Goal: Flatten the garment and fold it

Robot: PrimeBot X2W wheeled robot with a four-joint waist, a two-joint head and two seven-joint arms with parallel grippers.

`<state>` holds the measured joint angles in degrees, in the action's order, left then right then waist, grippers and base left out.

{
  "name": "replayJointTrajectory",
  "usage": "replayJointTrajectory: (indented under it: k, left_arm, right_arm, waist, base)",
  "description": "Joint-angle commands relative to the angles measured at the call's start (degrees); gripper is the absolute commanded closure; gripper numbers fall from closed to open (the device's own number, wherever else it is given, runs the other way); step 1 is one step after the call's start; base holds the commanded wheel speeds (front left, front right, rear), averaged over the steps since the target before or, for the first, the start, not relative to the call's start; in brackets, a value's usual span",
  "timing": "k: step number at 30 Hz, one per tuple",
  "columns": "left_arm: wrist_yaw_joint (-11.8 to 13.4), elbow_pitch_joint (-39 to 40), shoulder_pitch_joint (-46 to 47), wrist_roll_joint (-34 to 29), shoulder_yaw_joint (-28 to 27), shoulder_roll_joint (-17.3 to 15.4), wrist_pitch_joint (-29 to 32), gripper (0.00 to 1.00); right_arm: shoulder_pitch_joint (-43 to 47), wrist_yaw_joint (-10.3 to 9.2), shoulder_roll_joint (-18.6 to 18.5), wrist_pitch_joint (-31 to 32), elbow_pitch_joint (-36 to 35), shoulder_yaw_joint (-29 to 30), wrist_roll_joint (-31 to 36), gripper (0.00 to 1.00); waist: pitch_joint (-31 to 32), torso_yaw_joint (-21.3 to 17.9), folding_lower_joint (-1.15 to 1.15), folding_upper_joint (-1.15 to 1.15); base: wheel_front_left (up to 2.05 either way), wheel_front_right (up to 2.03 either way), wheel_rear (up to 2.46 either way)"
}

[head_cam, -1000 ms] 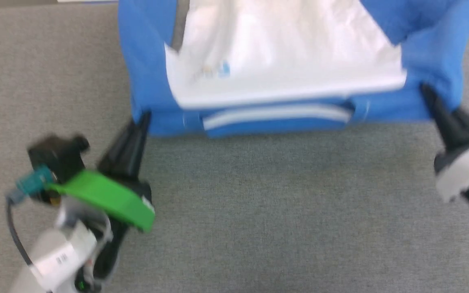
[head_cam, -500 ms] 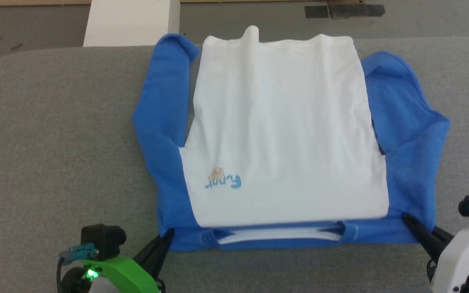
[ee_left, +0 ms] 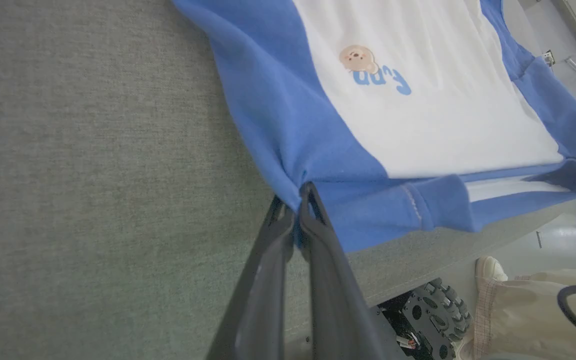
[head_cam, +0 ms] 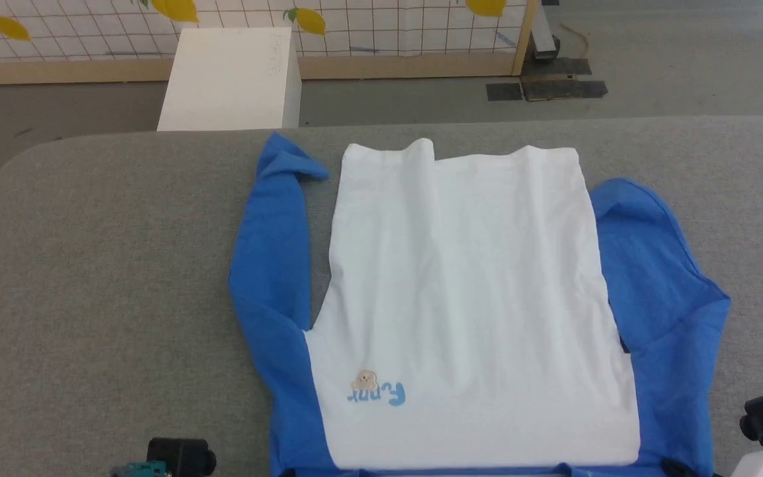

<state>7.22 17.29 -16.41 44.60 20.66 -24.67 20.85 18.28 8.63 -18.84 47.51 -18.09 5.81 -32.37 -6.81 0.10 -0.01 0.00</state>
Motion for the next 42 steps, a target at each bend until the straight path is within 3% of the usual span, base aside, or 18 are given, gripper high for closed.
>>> replayJointTrajectory:
  k: [1,11,25,27,28,29,30,31,35,42]
  left_arm:
    - [1.97,-0.80,-1.39,0.05,-2.07,-2.45,0.08,1.00]
    - [0.73,-4.31,0.96,-0.63,-0.25,-0.68,-1.26,1.00]
    - [-3.19,-20.06,10.45,-0.65,1.96,4.50,-4.75,1.00]
    - [-3.57,-21.38,11.11,-0.43,2.10,4.97,-4.98,1.00]
    - [-3.75,-22.00,11.36,-0.18,2.08,5.26,-5.15,0.97]
    - [-3.90,-22.40,11.54,-0.06,2.10,5.40,-5.23,0.76]
    - [-4.10,-22.80,11.74,0.18,2.10,5.60,-5.30,0.59]
    - [-4.28,-23.06,11.86,0.57,2.07,5.85,-5.27,0.53]
    - [-4.90,-23.30,12.25,2.11,1.87,6.61,-4.96,0.00]
    - [-4.63,-19.30,11.02,4.83,0.82,6.78,-3.86,0.00]
  right_arm:
    - [1.27,-1.14,-1.34,0.91,0.21,3.06,0.55,1.00]
    - [1.61,-1.14,-0.17,-1.50,1.46,2.11,3.13,1.00]
    - [-6.88,-1.14,-0.07,-12.90,16.76,-8.19,5.93,1.00]
    - [-7.74,-1.14,0.22,-14.15,18.39,-9.02,5.75,0.80]
    - [-8.14,-1.14,0.30,-14.81,19.19,-9.35,5.54,0.65]
    - [-8.43,-1.14,0.27,-15.24,19.73,-9.63,5.43,0.55]
    - [-8.81,-1.14,0.17,-15.77,20.27,-10.01,5.31,0.20]
    - [-9.13,-1.14,0.08,-16.27,20.61,-10.31,5.17,0.00]
    - [-10.43,-1.14,-0.31,-17.78,21.67,-11.27,4.11,0.00]
    - [-10.66,-1.14,-1.67,-16.42,18.17,-10.08,0.04,0.00]
  waist:
    - [0.32,-0.07,0.01,0.00]
    - [0.85,0.49,0.01,0.00]
    - [-0.04,0.09,0.01,0.00]
    - [-0.18,0.03,0.01,0.00]
    - [-0.28,-0.02,0.01,0.00]
    - [-0.40,-0.07,0.01,0.00]
    - [-0.58,-0.12,0.01,0.00]
    - [-0.73,-0.17,0.01,0.00]
    - [-1.53,-0.39,0.01,0.00]
    - [-2.31,-0.46,0.01,0.00]
  base:
    - [0.00,0.00,0.00]
    - [0.00,0.00,0.00]
    - [0.00,0.00,0.00]
    - [0.00,0.00,0.00]
    - [0.00,0.00,0.00]
    - [0.00,0.00,0.00]
    - [0.00,0.00,0.00]
    - [0.00,0.00,0.00]
    - [0.00,0.00,0.00]
    - [0.00,0.00,0.00]
